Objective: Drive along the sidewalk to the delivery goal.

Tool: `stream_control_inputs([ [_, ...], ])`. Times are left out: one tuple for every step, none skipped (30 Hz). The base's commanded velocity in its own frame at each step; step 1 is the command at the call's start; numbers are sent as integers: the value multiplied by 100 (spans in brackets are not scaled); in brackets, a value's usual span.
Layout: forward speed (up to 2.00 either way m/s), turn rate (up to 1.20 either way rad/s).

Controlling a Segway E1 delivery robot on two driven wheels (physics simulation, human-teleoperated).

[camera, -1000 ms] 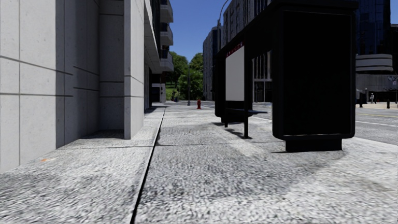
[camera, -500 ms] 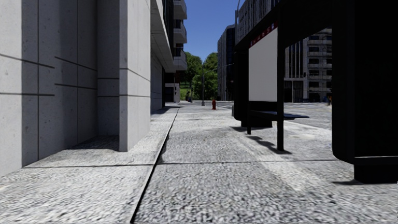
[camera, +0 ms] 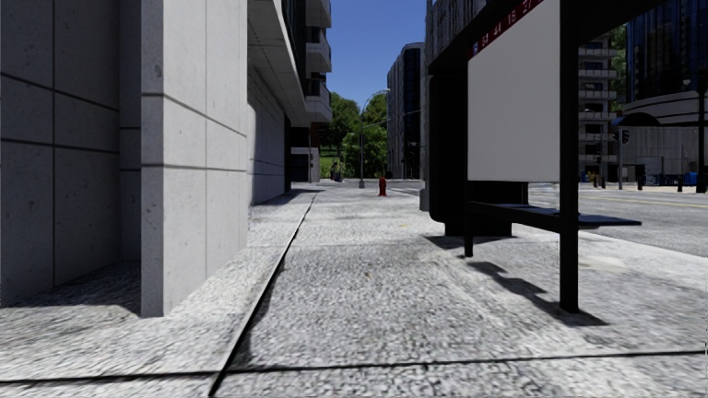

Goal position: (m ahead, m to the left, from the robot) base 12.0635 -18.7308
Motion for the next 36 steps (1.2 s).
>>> stream_control_inputs([
  [200, 0],
  [200, 0],
  [200, 0],
  [200, 0],
  [200, 0],
  [200, 0],
  [200, 0],
  [200, 0],
  [200, 0],
  [200, 0],
  [200, 0],
  [200, 0],
  [200, 0],
  [200, 0],
  [200, 0],
  [200, 0],
  [200, 0],
  [200, 0],
  [200, 0],
  [200, 0],
  [200, 0],
  [200, 0],
  [200, 0],
  [200, 0],
  [200, 0],
  [200, 0],
  [200, 0],
  [200, 0],
  [200, 0],
  [200, 0],
  [200, 0],
  [200, 0],
  [200, 0],
  [200, 0],
  [200, 0],
  [200, 0],
])
